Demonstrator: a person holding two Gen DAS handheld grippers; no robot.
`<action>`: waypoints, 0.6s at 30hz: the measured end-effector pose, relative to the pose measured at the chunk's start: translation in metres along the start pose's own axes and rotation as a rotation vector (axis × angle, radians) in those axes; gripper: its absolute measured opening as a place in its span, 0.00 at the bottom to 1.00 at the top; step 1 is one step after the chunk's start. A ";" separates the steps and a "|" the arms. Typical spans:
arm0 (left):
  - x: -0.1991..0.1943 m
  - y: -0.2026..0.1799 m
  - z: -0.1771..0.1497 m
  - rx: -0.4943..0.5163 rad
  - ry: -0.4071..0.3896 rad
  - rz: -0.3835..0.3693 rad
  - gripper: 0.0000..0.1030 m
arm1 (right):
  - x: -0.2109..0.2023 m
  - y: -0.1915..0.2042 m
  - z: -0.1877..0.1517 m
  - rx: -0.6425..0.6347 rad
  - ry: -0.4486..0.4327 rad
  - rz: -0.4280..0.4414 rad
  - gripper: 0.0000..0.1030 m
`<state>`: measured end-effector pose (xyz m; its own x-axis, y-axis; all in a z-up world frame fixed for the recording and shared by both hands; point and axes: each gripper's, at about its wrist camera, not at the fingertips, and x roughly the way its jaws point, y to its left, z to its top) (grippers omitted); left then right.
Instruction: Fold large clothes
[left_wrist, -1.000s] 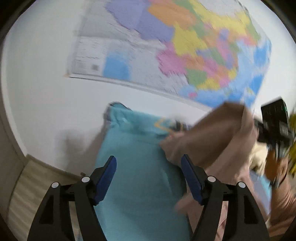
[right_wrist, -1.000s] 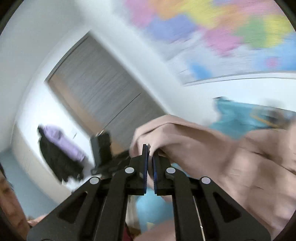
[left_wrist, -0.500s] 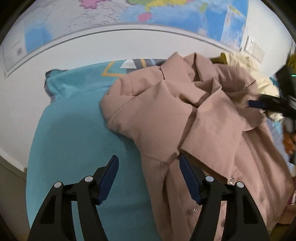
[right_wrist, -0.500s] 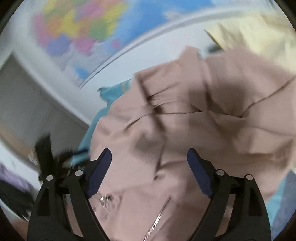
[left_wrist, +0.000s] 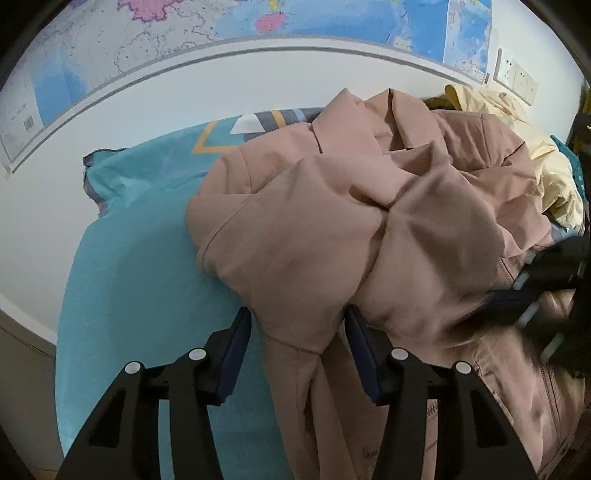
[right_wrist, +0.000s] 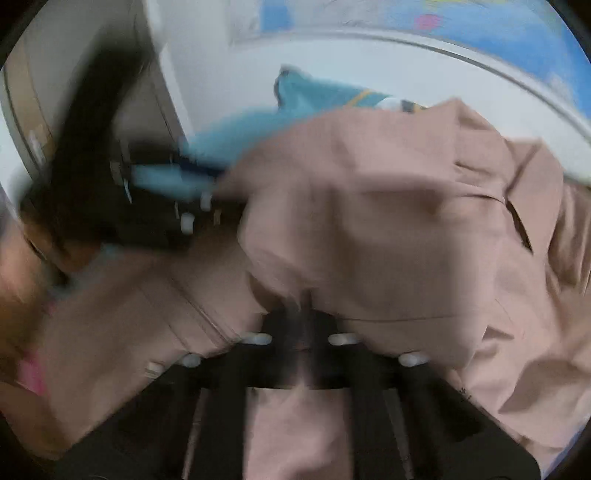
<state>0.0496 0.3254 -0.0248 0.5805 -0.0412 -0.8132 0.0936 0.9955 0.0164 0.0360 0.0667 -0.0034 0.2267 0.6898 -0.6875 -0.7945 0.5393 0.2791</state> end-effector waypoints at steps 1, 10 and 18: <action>-0.003 0.001 -0.001 0.004 -0.007 0.007 0.49 | -0.017 -0.008 0.002 0.042 -0.041 0.023 0.02; 0.001 0.010 -0.009 -0.005 -0.003 0.038 0.47 | -0.135 -0.152 -0.050 0.583 -0.271 0.046 0.03; 0.000 0.027 -0.014 -0.054 0.025 0.105 0.47 | -0.146 -0.178 -0.087 0.682 -0.265 -0.012 0.51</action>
<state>0.0407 0.3532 -0.0321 0.5641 0.0647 -0.8231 -0.0102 0.9974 0.0713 0.0955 -0.1726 -0.0110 0.4304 0.7291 -0.5322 -0.2831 0.6688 0.6874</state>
